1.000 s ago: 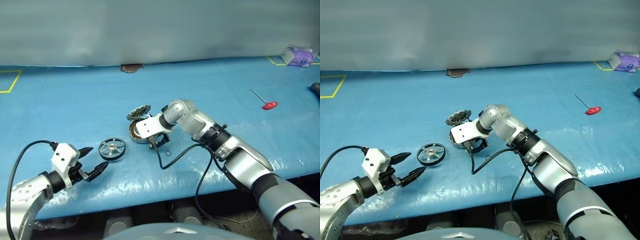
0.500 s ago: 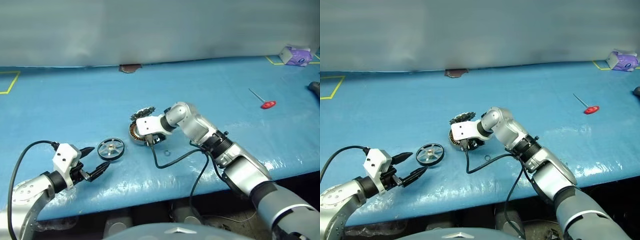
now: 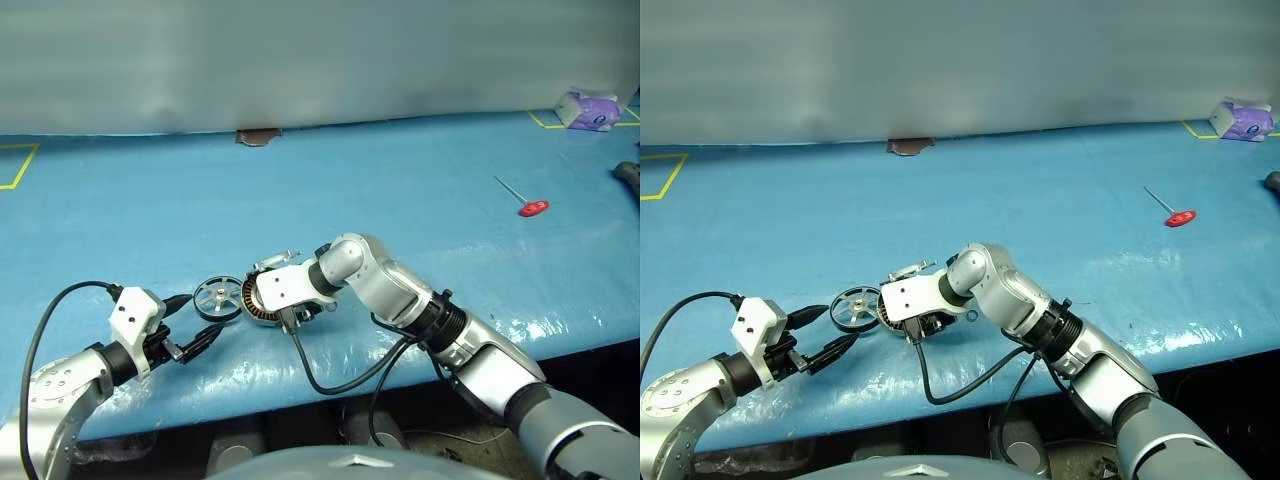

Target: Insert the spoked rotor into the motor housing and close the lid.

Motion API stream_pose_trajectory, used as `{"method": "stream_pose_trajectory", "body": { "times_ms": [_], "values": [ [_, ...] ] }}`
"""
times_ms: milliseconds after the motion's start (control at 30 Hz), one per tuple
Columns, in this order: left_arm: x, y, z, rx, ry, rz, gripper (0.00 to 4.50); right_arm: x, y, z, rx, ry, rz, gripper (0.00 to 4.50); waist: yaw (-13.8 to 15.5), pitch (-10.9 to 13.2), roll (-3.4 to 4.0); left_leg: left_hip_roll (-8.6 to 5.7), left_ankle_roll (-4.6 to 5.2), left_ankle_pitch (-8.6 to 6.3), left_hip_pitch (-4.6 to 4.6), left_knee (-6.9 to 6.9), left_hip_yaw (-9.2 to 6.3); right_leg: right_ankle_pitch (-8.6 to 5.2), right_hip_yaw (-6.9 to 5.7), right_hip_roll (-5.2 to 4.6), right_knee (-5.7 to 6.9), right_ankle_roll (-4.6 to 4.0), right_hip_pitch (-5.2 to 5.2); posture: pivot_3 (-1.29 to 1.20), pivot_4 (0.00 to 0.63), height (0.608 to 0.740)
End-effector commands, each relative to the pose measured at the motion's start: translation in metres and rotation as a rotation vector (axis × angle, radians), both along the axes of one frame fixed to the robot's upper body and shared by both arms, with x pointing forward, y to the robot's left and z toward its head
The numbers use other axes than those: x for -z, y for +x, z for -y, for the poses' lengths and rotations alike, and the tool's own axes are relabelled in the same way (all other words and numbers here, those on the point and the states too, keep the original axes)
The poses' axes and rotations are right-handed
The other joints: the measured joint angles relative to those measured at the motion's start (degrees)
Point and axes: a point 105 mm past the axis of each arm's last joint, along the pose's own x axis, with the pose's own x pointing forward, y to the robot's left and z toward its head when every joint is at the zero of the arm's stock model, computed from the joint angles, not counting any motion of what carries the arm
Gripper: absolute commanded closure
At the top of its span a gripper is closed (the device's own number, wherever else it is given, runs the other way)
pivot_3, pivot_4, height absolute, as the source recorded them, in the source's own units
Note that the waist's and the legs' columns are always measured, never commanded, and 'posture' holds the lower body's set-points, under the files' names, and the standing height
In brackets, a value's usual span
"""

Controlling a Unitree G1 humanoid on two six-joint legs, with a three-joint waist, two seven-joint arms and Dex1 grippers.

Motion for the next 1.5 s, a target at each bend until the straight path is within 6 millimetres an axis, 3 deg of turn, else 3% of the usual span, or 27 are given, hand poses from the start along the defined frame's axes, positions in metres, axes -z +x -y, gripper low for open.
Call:
{"method": "stream_pose_trajectory", "body": {
  "times_ms": [33,633,933,1200,1500],
  "values": [
    [-0.005,0.001,0.000,-0.002,-0.003,0.032,0.00,0.004,-0.009,0.003,-0.044,-0.030,-0.014,2.32,0.05,0.00,0.00,0.00,0.00,0.00,0.00,0.00,0.00,0.00,0.00,0.00,0.00,0.00,0.00,0.00,0.150,0.740],
    [-0.002,0.004,0.003,0.009,-0.018,0.026,0.00,-0.002,-0.010,0.020,-0.089,-0.107,0.033,2.32,0.78,0.01,0.00,-0.07,0.00,0.00,-0.04,-0.01,0.02,-0.01,-0.01,-0.10,-0.08,0.00,-0.02,0.00,0.150,0.740],
    [-0.001,0.002,0.003,0.000,-0.020,0.025,0.00,0.008,-0.007,0.008,-0.068,-0.111,0.066,2.32,0.26,-0.03,-0.06,-0.02,0.00,0.00,0.01,0.00,0.02,-0.01,-0.03,-0.06,-0.05,0.01,-0.02,0.00,0.150,0.740],
    [-0.001,0.000,0.003,-0.011,-0.022,0.027,0.00,0.012,-0.004,-0.007,-0.051,-0.109,0.066,2.32,-0.95,-0.01,-0.06,0.24,-0.02,-0.01,0.91,-0.14,0.01,-0.06,-0.02,0.17,-0.02,-0.10,0.35,0.00,0.150,0.740],
    [0.000,0.000,0.004,-0.011,-0.025,0.027,0.00,0.013,0.006,-0.019,0.023,-0.106,0.084,2.32,-2.58,0.00,-0.04,0.37,-0.02,-0.01,1.00,-0.18,-0.10,-0.04,-0.01,0.39,0.01,-0.20,0.30,0.00,0.150,0.740]
  ]
}}
